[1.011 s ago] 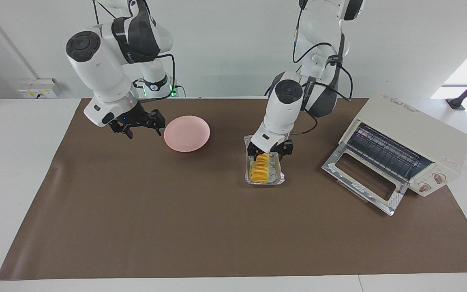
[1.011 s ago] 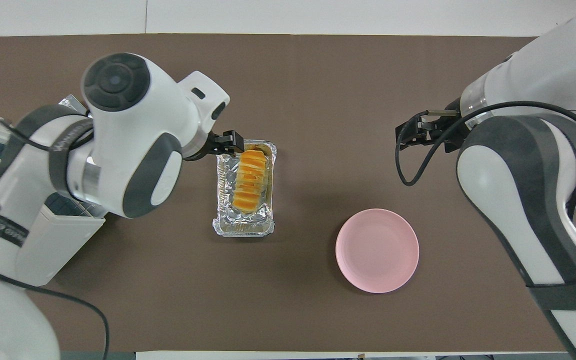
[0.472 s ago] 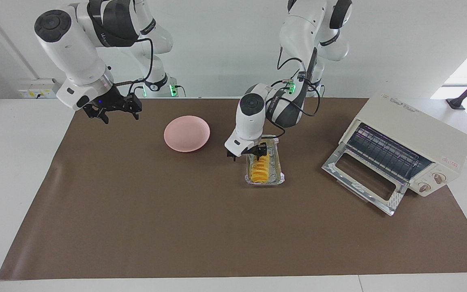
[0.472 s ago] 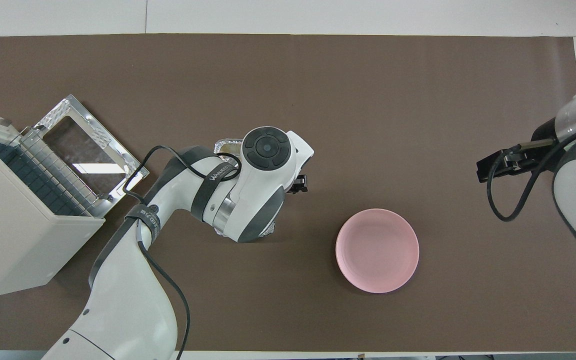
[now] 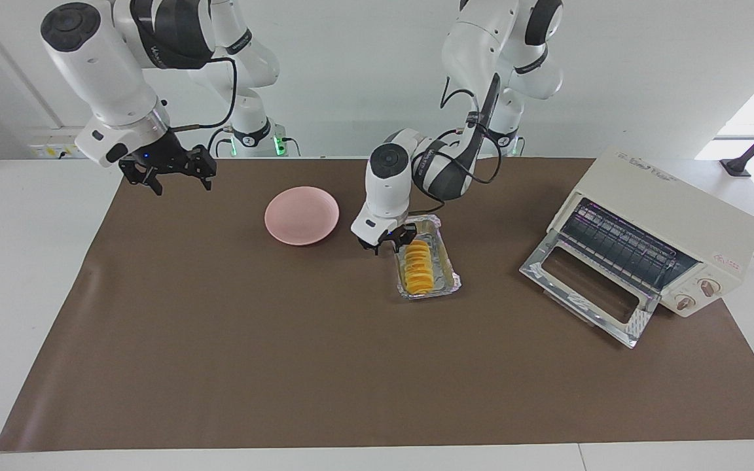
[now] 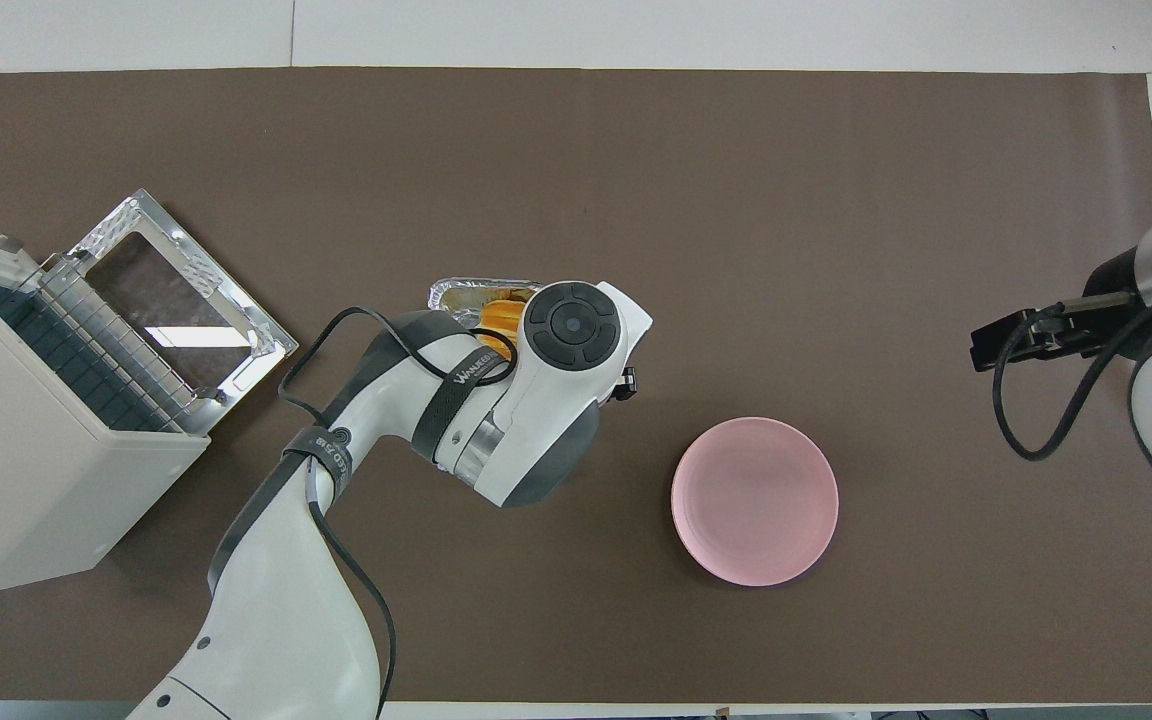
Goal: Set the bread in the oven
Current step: 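Carry the foil tray with the left gripper to the open oven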
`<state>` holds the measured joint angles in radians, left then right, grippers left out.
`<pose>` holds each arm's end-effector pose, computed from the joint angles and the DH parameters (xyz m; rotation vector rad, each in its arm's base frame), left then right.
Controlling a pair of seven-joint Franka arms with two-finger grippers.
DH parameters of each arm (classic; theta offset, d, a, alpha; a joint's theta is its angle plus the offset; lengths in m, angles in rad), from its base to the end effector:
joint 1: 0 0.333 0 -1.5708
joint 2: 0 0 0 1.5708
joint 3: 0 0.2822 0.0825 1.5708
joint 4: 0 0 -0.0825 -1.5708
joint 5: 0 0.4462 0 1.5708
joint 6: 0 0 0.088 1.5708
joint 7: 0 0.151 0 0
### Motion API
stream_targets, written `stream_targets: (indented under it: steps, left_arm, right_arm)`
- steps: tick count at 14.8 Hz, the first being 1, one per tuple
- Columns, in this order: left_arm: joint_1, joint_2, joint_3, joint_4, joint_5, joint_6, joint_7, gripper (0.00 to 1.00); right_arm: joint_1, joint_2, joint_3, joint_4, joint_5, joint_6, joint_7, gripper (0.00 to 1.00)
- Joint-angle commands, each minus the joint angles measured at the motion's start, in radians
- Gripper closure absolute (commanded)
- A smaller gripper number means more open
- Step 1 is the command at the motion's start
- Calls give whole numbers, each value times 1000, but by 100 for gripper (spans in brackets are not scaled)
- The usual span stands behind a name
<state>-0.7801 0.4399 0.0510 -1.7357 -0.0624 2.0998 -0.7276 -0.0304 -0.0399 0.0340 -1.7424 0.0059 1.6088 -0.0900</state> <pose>0.5070 -0.4610 0.2105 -3.1121 -0.0435 0.1190 0.5978 0.0032 0.4829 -3.1262 -0.1455 0.1463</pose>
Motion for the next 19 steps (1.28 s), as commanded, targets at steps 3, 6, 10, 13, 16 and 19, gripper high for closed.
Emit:
stream_targets:
  steps: [3, 6, 10, 13, 16, 19]
  left_arm:
    - [51, -18, 20, 22, 27, -113, -6, 100]
    - [80, -26, 114, 125, 24, -210, 5, 100]
    - [227, -14, 141, 224, 29, -251, 7, 100]
    - [358, 17, 144, 283, 105, -276, 17, 100]
    - [493, 25, 141, 309, 148, -325, 106, 100]
    - [567, 26, 139, 312, 145, -385, 137, 100]
  right_arm:
    - [-19, -14, 23, -17, -14, 19, -14, 0]
    - [-25, -14, 23, -11, -12, 19, -14, 0]
    - [-26, -9, 23, 18, -12, 19, -14, 0]
    - [-25, -11, 23, 15, -12, 17, -13, 0]
    - [-23, -12, 23, 12, -12, 13, -11, 0]
    - [-23, -15, 23, 11, -12, -1, -17, 0]
